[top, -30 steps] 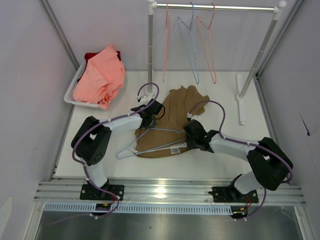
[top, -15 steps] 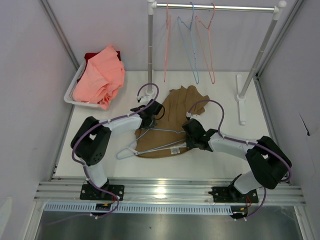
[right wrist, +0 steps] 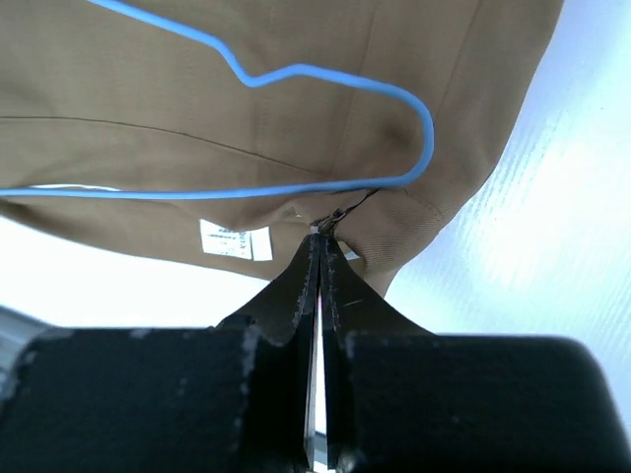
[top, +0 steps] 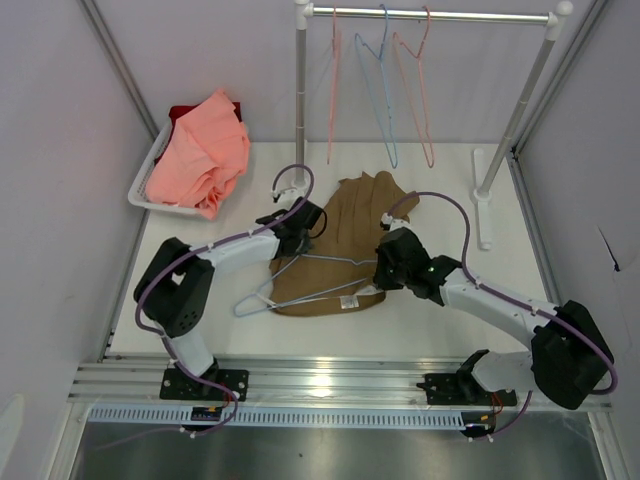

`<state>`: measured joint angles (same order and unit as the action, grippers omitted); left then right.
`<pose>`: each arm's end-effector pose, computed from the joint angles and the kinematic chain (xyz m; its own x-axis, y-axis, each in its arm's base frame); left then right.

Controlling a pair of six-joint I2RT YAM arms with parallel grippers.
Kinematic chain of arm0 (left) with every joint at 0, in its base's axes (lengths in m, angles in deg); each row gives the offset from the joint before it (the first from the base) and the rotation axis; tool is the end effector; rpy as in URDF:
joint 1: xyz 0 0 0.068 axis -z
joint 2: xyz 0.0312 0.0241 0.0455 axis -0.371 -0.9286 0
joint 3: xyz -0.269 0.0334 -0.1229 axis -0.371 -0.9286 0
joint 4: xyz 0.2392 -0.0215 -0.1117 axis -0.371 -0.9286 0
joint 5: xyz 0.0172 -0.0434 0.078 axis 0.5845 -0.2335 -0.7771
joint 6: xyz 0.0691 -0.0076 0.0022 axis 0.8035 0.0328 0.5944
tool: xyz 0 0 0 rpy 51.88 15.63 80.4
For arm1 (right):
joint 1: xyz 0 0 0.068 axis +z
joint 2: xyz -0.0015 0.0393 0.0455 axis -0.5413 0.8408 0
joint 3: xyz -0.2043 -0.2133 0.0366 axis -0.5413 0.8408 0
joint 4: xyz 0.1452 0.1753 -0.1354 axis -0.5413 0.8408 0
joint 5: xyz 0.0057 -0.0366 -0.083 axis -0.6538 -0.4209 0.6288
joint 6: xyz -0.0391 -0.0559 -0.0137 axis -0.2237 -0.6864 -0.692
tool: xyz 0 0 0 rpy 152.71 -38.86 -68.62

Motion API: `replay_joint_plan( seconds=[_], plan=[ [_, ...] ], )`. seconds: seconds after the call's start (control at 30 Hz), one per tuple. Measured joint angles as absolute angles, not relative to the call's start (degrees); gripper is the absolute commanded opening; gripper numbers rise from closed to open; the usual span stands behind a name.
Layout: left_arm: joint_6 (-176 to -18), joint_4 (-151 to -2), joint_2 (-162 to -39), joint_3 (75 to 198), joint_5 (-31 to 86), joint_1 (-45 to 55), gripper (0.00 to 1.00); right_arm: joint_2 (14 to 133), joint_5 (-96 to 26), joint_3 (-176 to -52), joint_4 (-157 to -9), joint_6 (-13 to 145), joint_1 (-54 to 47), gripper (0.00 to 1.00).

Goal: Place the skirt on the hanger

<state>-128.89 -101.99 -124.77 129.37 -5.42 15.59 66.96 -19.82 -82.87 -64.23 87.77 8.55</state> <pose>0.3105 -0.2075 0.1992 -0.7512 -0.2148 -0.6242 -0.1923 0.9758 -0.1043 0.2096 0.1747 0.2235 -0.7801 -0.0515 -0.6235 -0.2477 0.9406 0.2322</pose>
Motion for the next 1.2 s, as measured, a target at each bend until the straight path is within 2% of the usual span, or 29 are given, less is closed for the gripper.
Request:
replay_joint_plan(
  seconds=[0.53, 1.07, 1.2],
  plan=[
    [-125.75, -96.53, -111.76, 122.39, -4.72, 15.72, 0.00, 64.57, -32.08, -82.87, -64.56, 89.26, -1.37, 0.00],
    [-125.33, -96.22, -108.94, 119.16, -7.30, 15.80, 0.00, 64.33, -37.07, -82.74, -68.01, 90.94, -6.55, 0.00],
    [-125.40, -96.70, -109.08, 119.27, -7.65, 15.80, 0.00, 60.27, -35.36, -81.02, -65.63, 90.11, -4.08, 0.09]
  ],
)
